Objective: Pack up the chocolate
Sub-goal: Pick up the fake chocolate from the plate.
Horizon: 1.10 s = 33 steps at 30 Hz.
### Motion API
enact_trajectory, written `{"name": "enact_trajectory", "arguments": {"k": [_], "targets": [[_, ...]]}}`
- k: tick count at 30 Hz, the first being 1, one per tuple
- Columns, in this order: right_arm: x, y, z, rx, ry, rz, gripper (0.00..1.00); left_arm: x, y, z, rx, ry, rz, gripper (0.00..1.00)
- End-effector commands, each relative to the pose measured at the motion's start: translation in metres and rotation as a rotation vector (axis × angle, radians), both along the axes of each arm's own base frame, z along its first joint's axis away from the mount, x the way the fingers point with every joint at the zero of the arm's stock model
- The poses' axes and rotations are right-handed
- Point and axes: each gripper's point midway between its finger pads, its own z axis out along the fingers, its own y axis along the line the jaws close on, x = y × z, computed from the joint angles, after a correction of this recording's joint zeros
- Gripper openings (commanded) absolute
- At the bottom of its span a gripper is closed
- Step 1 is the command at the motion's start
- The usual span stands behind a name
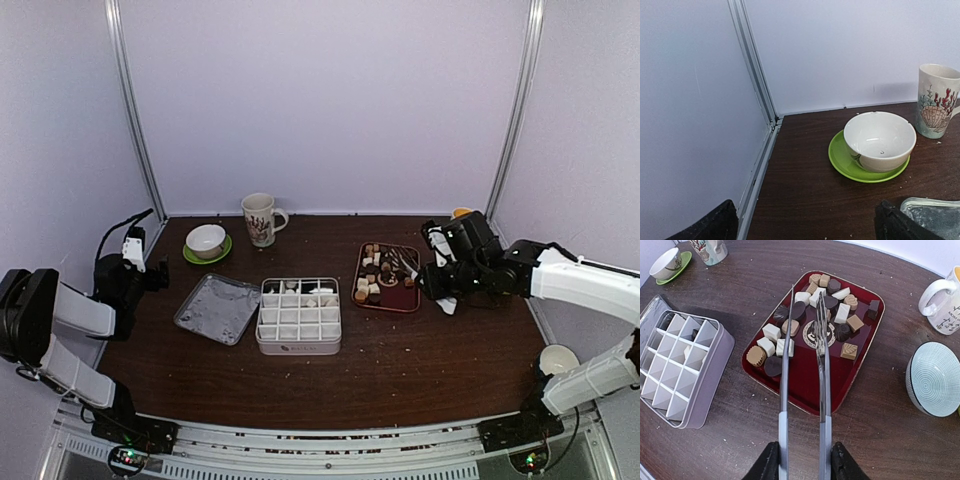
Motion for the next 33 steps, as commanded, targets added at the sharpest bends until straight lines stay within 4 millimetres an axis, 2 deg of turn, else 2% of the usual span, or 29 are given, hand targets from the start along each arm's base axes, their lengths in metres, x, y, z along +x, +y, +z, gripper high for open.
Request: {"name": "enact_trajectory", "arguments": {"k": [1, 6, 15, 33], "targets": [[0.005, 0.006, 0.006, -0.002, 0.001, 0.018, 0.34, 0.005, 0.002, 0.013, 0.005, -0.040, 0.000, 0.98], [0.005, 0.003, -0.004, -0.029, 0.031, 0.012, 0.34, 0.005, 0.002, 0.012, 0.005, -0.039, 0.000, 0.98], [0.005, -0.014, -0.024, -0.158, 0.149, 0.000, 0.41, 0.005, 0.002, 0.013, 0.005, -0.039, 0.000, 0.98], [0.032, -0.019, -0.035, -0.142, 0.239, -0.063, 0.38, 0.005, 0.002, 0.012, 0.005, -0.039, 0.001, 0.98]]}}
